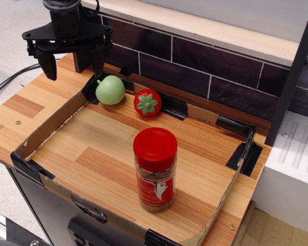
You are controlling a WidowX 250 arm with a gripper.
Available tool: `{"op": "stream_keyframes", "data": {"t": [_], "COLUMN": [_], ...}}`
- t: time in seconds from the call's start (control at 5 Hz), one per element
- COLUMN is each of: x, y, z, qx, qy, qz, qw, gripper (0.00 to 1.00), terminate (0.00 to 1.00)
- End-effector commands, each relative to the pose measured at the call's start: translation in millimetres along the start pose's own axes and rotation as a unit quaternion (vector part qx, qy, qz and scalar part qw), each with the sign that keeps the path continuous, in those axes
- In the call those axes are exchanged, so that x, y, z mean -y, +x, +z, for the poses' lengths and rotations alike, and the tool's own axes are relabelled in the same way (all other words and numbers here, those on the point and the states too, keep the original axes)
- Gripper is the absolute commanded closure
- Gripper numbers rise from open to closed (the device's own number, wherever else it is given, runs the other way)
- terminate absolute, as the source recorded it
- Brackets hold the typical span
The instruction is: Topple basil bottle
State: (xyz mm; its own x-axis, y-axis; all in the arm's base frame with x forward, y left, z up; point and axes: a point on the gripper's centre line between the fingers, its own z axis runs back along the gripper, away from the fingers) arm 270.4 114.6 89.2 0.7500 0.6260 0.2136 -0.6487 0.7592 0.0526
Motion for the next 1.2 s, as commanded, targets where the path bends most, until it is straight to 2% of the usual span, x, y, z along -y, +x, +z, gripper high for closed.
{"op": "stream_keyframes", "data": {"t": [0.0,0.2,0.4,0.6,0.8,1.0], "x": [0,17,33,47,53,58], "y": [0,-18,-40,-61,-82,-100], "z": [0,11,22,37,46,50], "qx": [0.000,0.019,0.012,-0.004,-0.004,-0.019], "qy": [0.000,-0.006,-0.010,0.008,0.015,0.007], "qz": [0.000,0.047,0.097,0.108,0.103,0.094], "qw": [1.0000,0.9987,0.9952,0.9941,0.9945,0.9954], "gripper": [0.00,0.00,0.00,0.00,0.00,0.00], "terminate": [0.00,0.00,0.00,0.00,0.00,0.00]}}
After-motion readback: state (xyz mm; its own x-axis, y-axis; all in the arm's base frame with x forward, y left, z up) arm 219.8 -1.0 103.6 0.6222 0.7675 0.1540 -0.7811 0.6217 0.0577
